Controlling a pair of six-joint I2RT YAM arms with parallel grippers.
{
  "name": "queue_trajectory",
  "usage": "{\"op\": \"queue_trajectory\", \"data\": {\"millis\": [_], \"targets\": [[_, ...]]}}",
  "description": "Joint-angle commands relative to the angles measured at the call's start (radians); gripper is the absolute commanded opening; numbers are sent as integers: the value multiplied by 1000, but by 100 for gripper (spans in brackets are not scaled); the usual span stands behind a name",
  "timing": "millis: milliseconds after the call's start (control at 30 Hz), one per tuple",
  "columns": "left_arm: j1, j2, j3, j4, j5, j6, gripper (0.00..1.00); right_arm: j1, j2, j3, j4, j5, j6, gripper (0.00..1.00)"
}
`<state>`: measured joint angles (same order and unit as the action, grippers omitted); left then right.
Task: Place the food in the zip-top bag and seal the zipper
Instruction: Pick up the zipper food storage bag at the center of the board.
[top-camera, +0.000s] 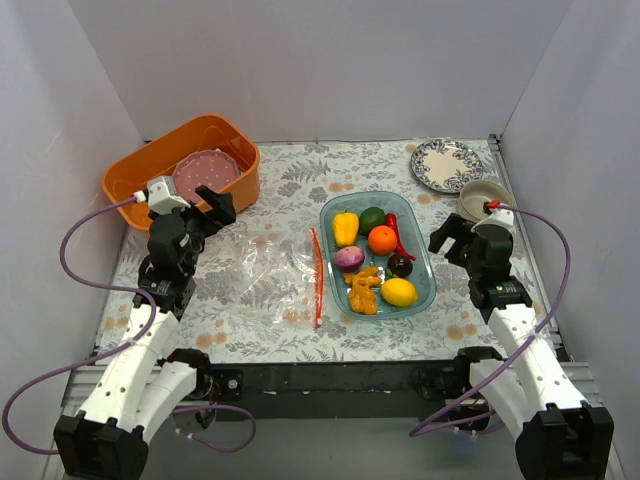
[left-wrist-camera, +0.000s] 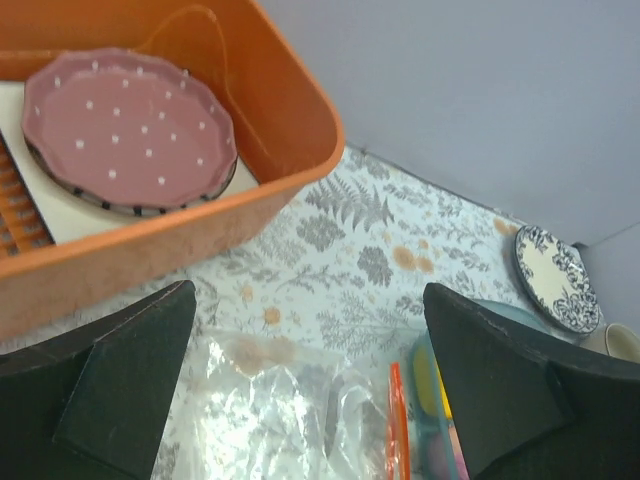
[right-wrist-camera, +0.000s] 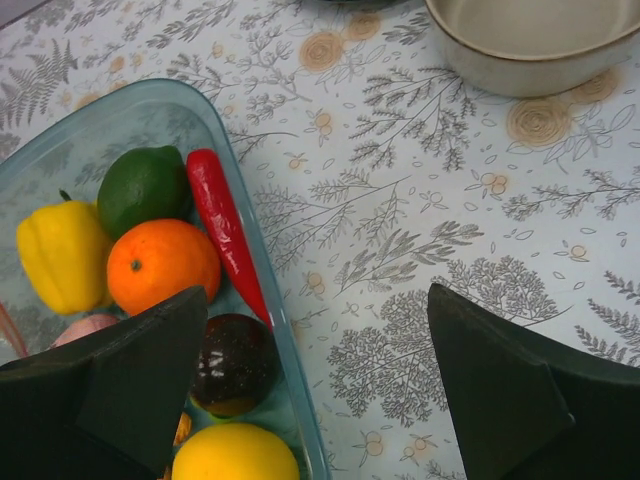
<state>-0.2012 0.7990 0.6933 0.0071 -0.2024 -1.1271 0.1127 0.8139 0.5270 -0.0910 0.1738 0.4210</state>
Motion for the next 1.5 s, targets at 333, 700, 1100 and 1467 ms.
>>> {"op": "queue_trajectory", "data": {"millis": [333,700,1100,1467], "targets": [[2,-84,103,-481,302,-252,98,1,-53,28,-179,-315,45,98],[-21,-64,66,-584,364,-160,98,4,25,102,-326,-465,-1,98],[-94,-17,14,-567,433,-230,85,4,-39,165,-383,-589,-18,91],[-484,285,87,-527,138,-333,85,4,-59,122,-311,-651,21,89]]}}
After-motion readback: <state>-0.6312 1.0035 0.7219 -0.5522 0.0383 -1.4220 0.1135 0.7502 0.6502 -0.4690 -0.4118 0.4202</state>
